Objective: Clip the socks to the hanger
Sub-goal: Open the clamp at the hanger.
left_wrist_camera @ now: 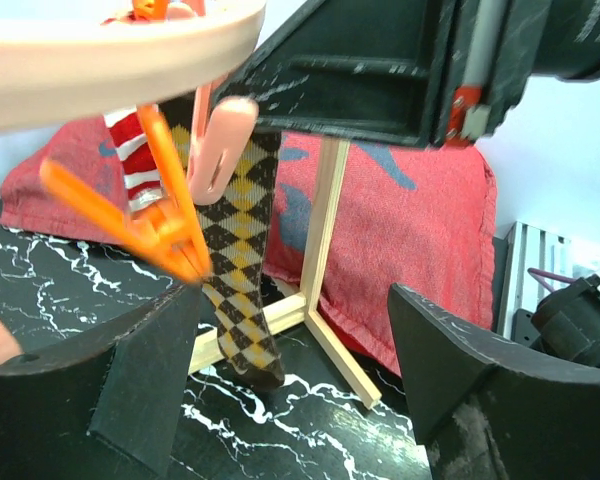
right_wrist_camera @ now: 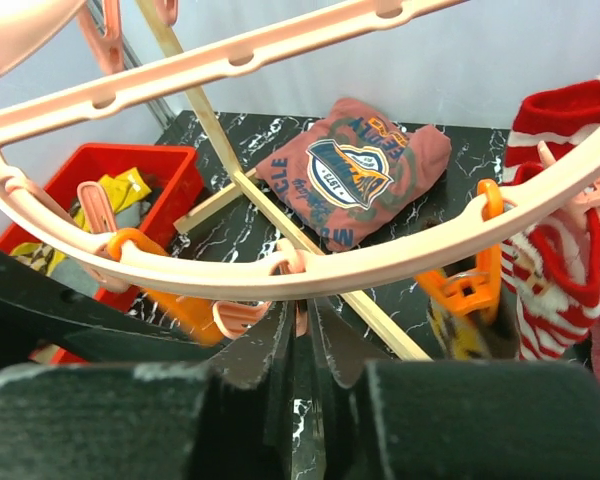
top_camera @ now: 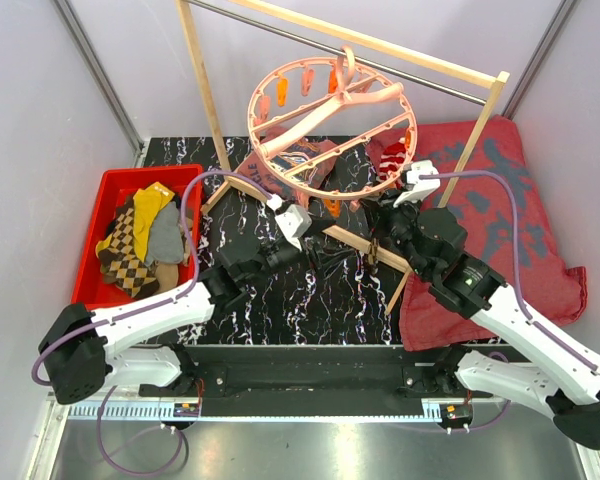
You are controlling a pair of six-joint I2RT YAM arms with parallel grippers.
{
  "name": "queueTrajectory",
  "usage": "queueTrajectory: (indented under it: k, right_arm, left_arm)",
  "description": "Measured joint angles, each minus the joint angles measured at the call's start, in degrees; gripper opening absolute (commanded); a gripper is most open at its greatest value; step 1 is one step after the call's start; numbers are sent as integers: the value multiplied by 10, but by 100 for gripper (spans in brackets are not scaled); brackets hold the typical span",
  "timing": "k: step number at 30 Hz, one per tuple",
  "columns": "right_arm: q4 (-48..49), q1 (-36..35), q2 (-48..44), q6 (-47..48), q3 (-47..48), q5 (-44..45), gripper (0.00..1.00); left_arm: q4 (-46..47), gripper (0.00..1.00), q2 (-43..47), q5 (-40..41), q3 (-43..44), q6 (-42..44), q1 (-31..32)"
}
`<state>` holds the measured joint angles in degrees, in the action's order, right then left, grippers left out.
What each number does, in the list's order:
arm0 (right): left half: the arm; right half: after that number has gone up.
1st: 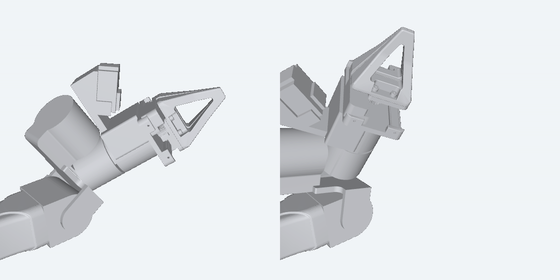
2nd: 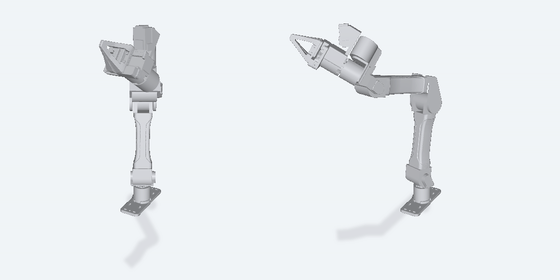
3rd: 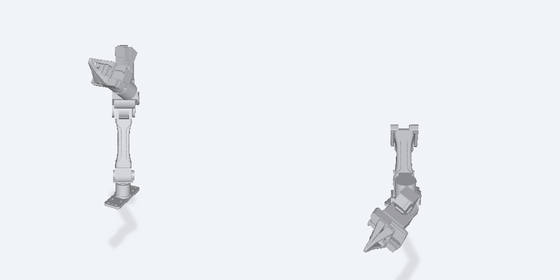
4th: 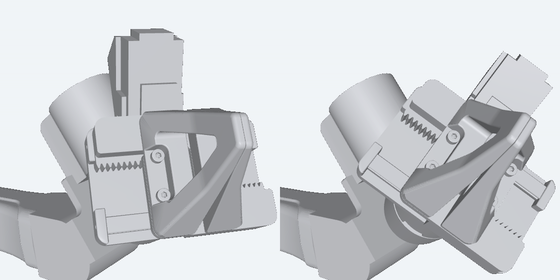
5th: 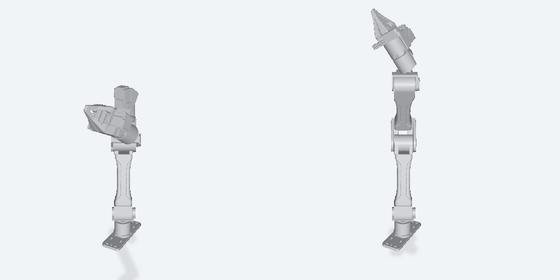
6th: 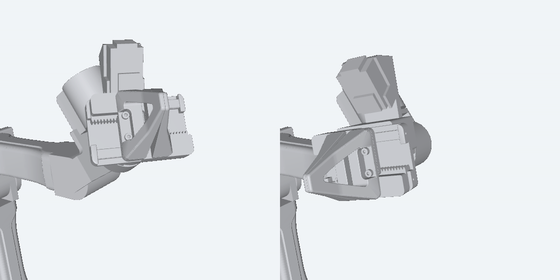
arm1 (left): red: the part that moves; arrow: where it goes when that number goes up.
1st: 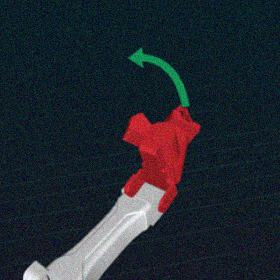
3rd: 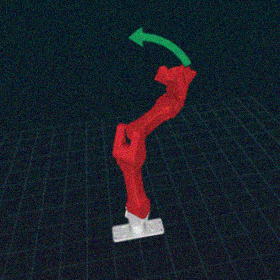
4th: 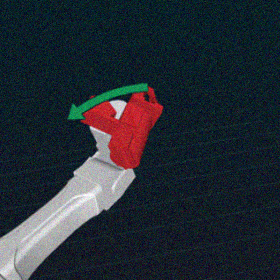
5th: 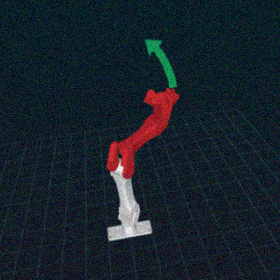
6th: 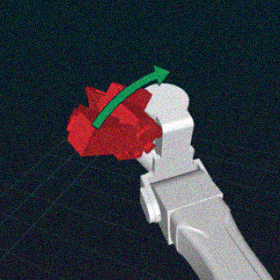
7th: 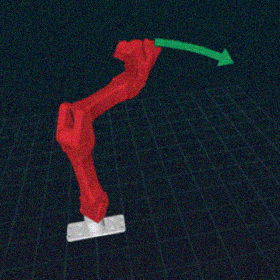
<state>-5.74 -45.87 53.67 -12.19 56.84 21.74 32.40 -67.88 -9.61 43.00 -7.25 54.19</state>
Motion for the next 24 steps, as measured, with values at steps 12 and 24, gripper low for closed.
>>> queueTrajectory:
  k: [12,24]
  right_arm:
    - [0,0,-30,-1,-7,-5,7]
    - [-1,0,-35,-1,-7,-14,7]
  left_arm:
    - [66,78,-24,36,-36,80,54]
    - [83,74,-54,102,-7,208,97]
